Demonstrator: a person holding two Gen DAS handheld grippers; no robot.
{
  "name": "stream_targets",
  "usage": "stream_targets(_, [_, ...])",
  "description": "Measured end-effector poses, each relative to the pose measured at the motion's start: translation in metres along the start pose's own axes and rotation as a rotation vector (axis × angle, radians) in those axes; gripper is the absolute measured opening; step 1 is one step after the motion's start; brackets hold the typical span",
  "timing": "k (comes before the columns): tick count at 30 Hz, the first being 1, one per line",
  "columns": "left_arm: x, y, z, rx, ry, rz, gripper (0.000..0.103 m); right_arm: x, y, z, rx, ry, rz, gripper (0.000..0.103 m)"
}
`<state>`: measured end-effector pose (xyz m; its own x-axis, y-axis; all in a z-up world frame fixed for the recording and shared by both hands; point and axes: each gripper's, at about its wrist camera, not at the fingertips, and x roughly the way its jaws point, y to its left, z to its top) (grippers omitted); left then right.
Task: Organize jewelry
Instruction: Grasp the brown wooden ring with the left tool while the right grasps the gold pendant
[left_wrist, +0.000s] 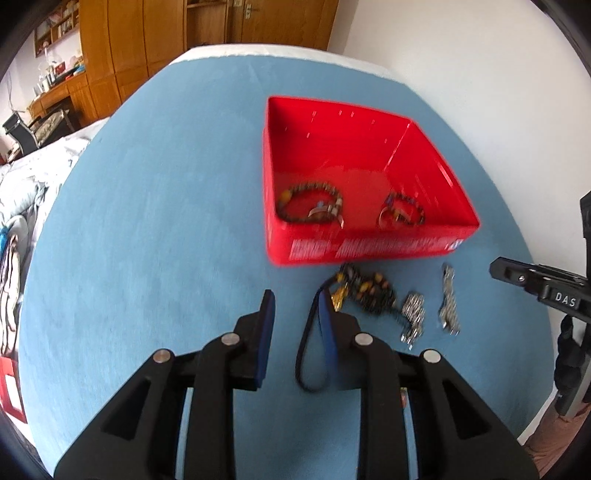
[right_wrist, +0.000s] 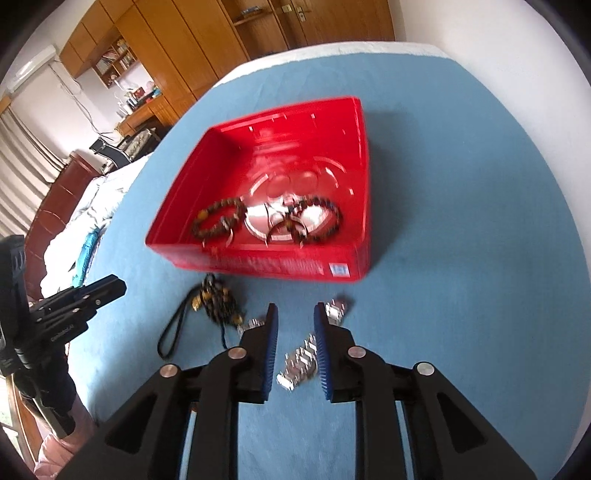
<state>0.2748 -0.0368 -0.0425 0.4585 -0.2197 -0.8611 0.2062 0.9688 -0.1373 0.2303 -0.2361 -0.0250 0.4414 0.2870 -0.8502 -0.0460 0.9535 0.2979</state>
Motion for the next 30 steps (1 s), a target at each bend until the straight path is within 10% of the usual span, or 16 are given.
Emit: stream_targets(30, [0.045,-0.079,-0.089,0.058,0.188,-0.072,0.041,0.015,0.009,-0.084,0.005,0.139,0.057,0.021])
